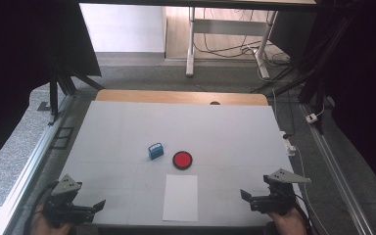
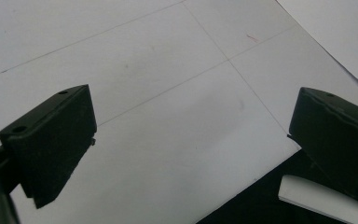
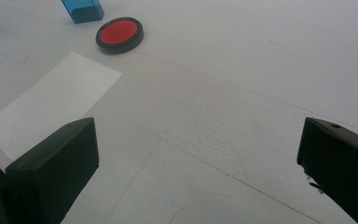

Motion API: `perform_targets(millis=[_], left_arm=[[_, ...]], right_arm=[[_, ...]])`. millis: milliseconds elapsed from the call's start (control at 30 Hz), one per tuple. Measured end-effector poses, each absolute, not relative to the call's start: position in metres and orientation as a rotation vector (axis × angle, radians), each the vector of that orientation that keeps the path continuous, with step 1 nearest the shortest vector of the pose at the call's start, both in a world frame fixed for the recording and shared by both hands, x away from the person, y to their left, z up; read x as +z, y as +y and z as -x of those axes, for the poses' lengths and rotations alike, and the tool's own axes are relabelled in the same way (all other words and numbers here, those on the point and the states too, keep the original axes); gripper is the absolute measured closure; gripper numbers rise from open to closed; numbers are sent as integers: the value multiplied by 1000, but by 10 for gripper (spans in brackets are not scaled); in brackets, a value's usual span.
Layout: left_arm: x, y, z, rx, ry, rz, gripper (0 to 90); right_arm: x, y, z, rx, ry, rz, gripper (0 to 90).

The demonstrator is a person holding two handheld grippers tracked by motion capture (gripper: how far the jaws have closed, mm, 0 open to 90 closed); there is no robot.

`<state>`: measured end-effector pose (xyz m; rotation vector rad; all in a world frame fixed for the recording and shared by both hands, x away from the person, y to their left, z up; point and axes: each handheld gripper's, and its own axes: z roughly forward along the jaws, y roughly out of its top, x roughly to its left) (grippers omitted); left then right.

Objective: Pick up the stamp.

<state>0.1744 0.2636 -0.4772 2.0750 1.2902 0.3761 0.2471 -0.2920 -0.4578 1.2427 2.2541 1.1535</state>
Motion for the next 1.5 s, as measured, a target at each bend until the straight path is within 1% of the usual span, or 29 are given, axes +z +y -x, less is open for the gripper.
perform_targets(millis=[167,533,867,1267,1500], left_arm=[[-478,261,-175,374,1270,-2101,10],[-478,267,-182,316,1292,-2047,11],[-478,265,-181,345,1305,-2055,13],[-476,265,-180,312,1264,-2069,0],[-474,268,-182,304,1251,-2035,0]], right_arm=[[-458,-293,-248,1173,2262,-1255,0],[-458,-295,-244,1149,2249,-1274,0],[-459,-295,-244,1150,2275,-1264,0],[-459,-292,-245,1136,2299,-1244,0],[-459,-291,-244,1133,2307,-1231,0]])
